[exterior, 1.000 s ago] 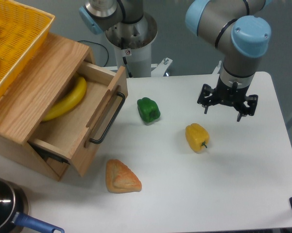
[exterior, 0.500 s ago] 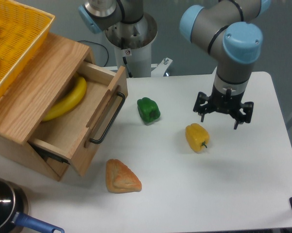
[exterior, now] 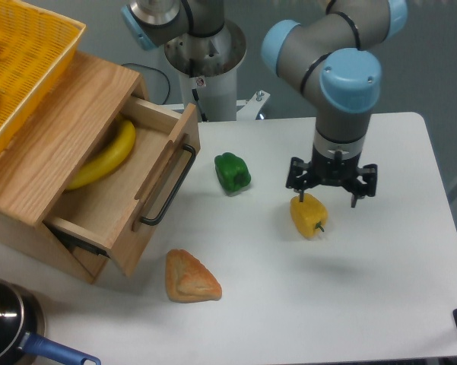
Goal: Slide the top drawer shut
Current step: 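Move the gripper toward the open wooden drawer's front panel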
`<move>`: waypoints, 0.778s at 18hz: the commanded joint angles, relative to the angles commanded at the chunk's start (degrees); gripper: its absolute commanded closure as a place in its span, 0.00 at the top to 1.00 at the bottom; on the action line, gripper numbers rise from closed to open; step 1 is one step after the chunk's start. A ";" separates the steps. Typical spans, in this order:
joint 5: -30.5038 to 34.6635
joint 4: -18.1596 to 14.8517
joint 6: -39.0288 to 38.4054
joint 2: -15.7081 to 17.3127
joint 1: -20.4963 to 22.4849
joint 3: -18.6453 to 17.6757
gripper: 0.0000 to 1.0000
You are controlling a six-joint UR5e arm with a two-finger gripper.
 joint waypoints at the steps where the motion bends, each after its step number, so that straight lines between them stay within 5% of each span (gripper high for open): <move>1: 1.23 -0.17 -0.17 0.18 -1.05 -0.18 0.87; 6: 2.21 -0.53 -1.14 1.76 -4.22 -0.27 0.49; 14: 1.59 -0.70 -4.21 1.68 -8.52 0.35 0.22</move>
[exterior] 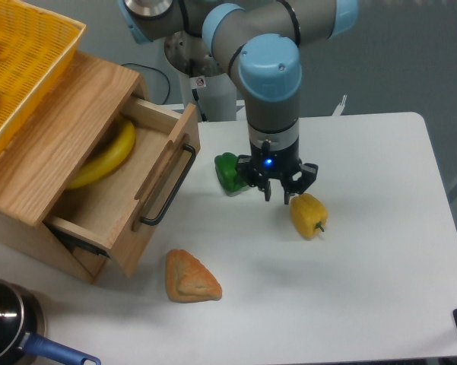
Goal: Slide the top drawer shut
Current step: 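Move the gripper toward the open wooden drawer's front panel, then lower the gripper against the drawer front beside its black handle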
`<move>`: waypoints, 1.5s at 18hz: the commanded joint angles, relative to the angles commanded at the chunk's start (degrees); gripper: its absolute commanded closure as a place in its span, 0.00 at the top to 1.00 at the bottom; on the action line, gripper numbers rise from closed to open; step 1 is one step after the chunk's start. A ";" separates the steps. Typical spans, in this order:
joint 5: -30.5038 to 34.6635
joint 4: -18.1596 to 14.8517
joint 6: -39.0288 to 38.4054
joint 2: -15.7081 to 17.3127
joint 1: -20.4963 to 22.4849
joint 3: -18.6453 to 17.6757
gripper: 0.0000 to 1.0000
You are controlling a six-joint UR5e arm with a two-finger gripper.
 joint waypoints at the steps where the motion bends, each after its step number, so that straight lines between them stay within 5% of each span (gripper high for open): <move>1: 0.00 -0.09 -0.35 -0.09 -0.35 0.00 0.22; 5: -4.82 -1.31 -2.02 0.09 -0.89 0.09 0.21; 11: -10.01 -7.46 -3.26 0.26 -0.97 0.44 0.21; 27: -12.22 -15.91 -5.10 4.48 -4.14 1.32 0.21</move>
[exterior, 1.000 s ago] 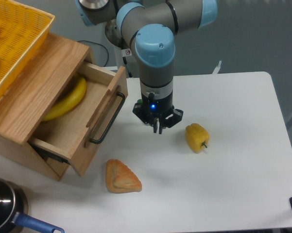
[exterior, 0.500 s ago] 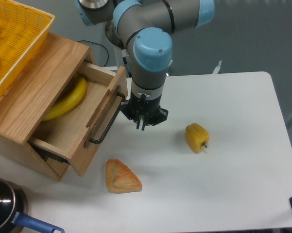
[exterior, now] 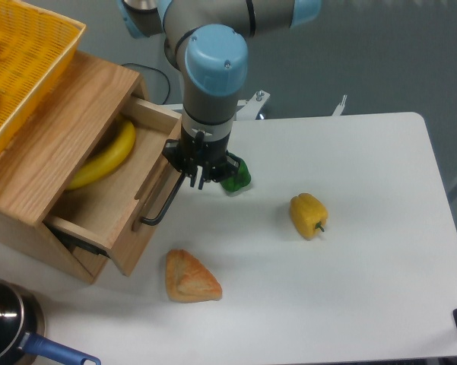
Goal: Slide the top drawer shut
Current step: 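Lower the gripper against the drawer front beside its black handle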
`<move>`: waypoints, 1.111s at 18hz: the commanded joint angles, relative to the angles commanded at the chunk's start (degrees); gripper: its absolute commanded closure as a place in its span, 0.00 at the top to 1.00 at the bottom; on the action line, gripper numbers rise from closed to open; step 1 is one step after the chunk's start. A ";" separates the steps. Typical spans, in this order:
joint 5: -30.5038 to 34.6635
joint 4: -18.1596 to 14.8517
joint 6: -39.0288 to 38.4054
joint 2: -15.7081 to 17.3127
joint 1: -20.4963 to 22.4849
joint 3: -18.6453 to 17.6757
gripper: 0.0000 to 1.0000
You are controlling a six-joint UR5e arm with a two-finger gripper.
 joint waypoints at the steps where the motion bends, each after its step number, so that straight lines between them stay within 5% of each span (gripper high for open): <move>1: -0.17 0.00 0.00 0.09 0.00 0.00 0.21; 20: -0.62 -0.18 -0.61 0.09 -1.41 0.00 0.21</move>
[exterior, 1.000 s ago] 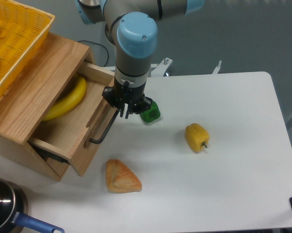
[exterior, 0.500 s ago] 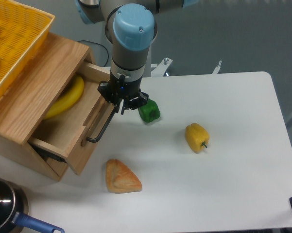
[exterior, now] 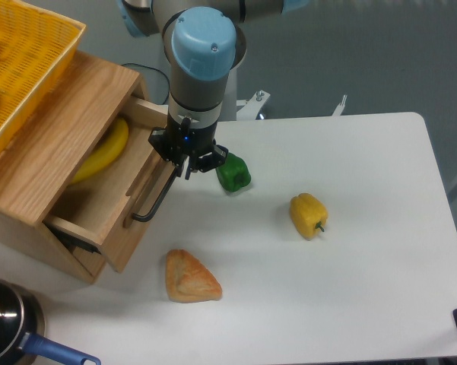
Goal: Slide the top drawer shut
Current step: 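Lower the gripper against the drawer front beside its black handle, then push the drawer front into the cabinet until flush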
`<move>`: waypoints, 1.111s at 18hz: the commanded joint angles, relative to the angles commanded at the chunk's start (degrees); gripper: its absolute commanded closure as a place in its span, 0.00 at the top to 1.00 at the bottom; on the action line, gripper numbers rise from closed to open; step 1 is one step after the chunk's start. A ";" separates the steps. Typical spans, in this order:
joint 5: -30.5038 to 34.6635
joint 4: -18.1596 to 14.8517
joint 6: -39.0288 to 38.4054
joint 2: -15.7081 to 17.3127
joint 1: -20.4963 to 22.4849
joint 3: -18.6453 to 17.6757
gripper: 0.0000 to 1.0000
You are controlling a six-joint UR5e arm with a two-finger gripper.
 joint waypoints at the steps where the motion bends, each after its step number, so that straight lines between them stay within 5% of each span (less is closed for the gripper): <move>1: 0.00 0.00 -0.35 -0.09 -0.18 -0.09 0.21; 20: -2.64 -0.09 -3.69 -0.18 -4.57 -0.53 0.21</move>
